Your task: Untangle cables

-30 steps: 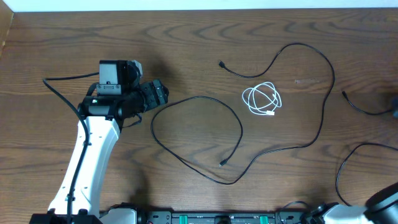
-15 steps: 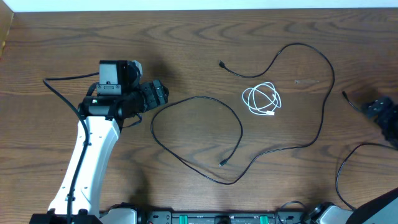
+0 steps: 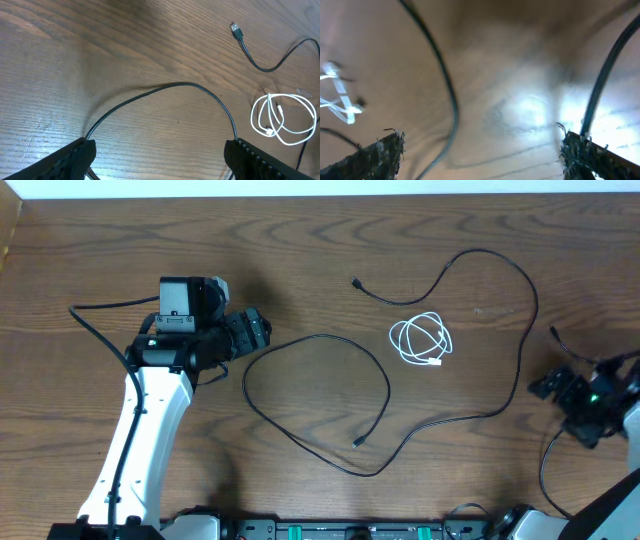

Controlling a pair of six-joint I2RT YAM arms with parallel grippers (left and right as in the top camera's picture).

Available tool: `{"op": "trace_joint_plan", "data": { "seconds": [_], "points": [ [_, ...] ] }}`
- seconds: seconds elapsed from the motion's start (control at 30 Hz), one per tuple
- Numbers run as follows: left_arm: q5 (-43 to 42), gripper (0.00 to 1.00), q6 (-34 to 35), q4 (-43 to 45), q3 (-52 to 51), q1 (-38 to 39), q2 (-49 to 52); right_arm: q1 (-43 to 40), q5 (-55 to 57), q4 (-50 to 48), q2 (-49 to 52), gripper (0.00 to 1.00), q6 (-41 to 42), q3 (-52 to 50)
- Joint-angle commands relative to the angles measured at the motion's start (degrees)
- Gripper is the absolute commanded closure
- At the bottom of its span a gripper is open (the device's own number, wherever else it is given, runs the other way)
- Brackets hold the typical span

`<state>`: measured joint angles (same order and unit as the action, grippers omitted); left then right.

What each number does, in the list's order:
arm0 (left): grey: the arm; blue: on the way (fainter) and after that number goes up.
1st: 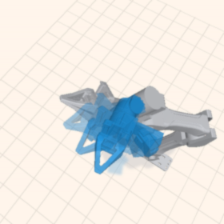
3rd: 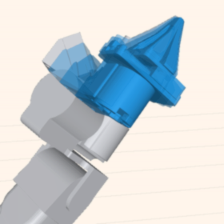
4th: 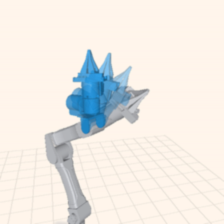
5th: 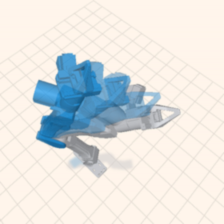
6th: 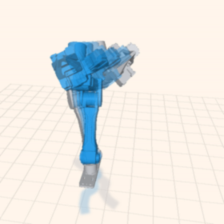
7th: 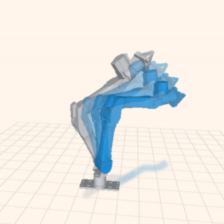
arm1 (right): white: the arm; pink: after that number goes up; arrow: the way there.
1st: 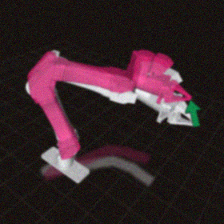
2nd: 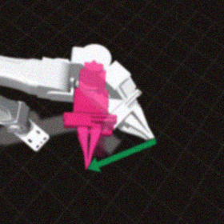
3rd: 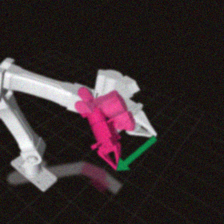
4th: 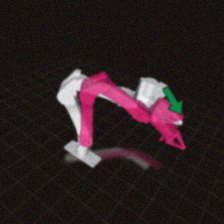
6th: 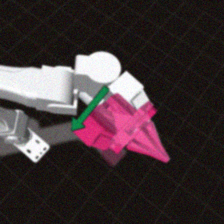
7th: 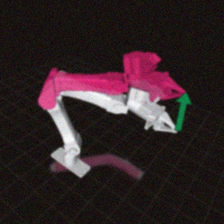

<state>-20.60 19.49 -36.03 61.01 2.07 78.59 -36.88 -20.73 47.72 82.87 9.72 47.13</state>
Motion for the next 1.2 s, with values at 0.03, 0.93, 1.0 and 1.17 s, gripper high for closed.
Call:
{"op": "trace_joint_plan", "data": {
  "seconds": [0.03, 0.93, 1.0, 1.17],
  "points": [
    [0.79, 0.13, -0.31, -0.20, 1.09, -0.02, -0.24, 0.57, 1.77, -1.14, 0.13, 0.05, 2.49, -5.29],
    [0.79, 0.13, -0.31, -0.20, 1.09, -0.02, -0.24, 0.61, -7.15, 4.22, -13.18, 0.02, -5.79, -0.46],
    [0.79, 0.13, -0.31, -0.17, 1.09, -0.02, -0.24, 0.61, -5.81, 6.21, -14.82, 0.01, -5.81, -0.13],
    [0.79, 0.13, -0.31, -0.20, 1.09, -0.02, -0.24, 0.61, 0.79, 8.85, -17.16, 0.03, -3.58, -0.11]
  ]
}}
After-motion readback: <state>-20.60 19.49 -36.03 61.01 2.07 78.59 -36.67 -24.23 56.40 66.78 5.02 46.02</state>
